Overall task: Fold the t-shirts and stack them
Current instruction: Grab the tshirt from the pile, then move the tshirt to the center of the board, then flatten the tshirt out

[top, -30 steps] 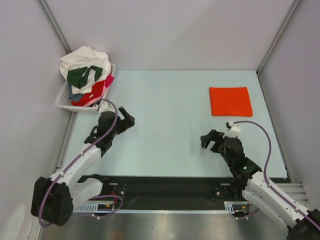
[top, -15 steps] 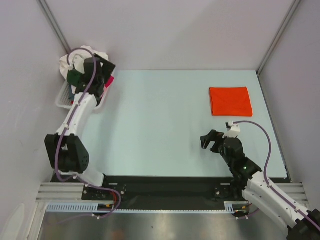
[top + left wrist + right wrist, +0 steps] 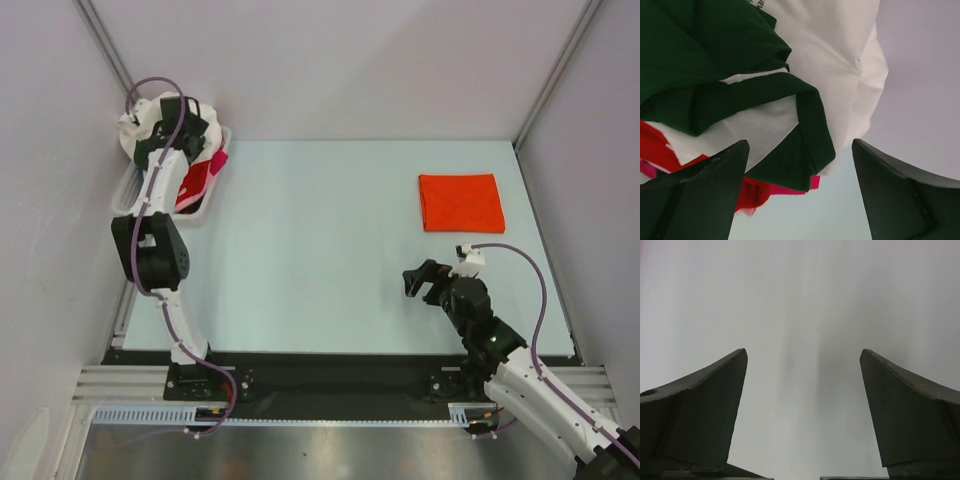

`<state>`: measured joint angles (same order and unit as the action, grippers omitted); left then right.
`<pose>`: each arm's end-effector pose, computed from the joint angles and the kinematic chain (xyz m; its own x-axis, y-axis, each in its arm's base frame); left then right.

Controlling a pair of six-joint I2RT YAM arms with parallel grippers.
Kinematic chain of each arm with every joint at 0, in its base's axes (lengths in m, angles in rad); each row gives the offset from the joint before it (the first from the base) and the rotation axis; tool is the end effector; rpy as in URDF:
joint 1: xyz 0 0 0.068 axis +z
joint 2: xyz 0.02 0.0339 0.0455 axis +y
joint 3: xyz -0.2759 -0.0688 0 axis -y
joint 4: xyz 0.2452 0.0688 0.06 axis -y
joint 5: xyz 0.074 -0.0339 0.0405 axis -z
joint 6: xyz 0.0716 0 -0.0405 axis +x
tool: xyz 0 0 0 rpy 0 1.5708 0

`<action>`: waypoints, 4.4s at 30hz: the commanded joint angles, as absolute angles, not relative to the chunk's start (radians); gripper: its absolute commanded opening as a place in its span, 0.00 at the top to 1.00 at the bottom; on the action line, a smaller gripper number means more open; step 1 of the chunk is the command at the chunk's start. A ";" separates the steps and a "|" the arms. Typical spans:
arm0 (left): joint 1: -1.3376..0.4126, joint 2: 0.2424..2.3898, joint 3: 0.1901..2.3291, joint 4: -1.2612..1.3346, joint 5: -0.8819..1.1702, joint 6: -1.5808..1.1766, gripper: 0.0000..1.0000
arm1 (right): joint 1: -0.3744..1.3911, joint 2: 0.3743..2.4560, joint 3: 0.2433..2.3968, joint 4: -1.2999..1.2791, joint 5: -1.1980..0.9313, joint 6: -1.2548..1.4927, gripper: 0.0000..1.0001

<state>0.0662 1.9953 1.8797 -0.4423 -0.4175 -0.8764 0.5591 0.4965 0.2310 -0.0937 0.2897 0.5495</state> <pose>0.4994 0.0622 0.3224 -0.0278 -0.7058 -0.7078 -0.6643 0.5422 -0.5146 0.1493 0.0693 0.1884 -0.4012 0.3394 -0.8508 -0.0845 0.9112 0.4033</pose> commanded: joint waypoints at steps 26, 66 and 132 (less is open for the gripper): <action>-0.035 1.628 1.826 -0.405 -0.524 -0.776 1.00 | 0.561 0.511 0.252 -0.074 0.333 0.552 0.01; -0.647 1.591 2.412 -0.161 -0.115 -0.738 0.95 | 0.563 0.462 0.264 -0.141 0.413 0.569 0.02; -0.201 0.816 0.499 -0.218 -0.453 -1.052 0.99 | 0.377 1.957 1.295 -0.322 0.150 0.362 0.58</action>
